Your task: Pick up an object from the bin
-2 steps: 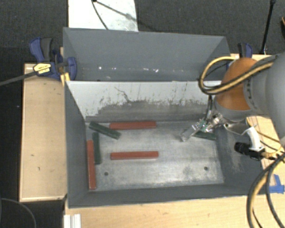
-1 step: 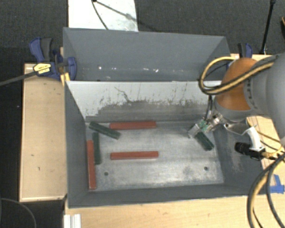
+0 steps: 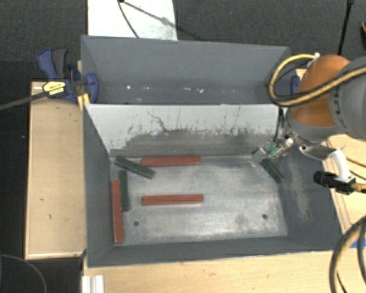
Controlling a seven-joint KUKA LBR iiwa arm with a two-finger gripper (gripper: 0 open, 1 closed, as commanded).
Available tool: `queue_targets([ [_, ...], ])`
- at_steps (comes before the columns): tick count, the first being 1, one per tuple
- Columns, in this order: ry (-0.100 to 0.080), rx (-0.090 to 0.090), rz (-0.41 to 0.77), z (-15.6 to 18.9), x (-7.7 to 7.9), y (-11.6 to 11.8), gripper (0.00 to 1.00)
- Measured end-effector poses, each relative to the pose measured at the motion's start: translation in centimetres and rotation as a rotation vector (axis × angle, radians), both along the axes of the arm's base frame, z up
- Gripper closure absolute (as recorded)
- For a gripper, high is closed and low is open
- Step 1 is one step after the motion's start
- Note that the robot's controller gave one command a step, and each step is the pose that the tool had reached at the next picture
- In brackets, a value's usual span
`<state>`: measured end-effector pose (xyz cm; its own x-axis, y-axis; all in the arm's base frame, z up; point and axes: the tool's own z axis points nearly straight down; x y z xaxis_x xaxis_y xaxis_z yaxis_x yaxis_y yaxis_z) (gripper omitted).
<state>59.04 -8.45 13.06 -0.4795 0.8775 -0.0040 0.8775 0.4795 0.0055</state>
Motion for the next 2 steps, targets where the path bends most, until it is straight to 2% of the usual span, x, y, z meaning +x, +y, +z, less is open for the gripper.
queue_targets([
  [1, 0.0, 0.0, 0.01, 5.4, 0.2, 0.0, 1.0],
  [2, 0.002, 0.0, 0.019, 6.7, 0.3, -0.1, 1.0],
])
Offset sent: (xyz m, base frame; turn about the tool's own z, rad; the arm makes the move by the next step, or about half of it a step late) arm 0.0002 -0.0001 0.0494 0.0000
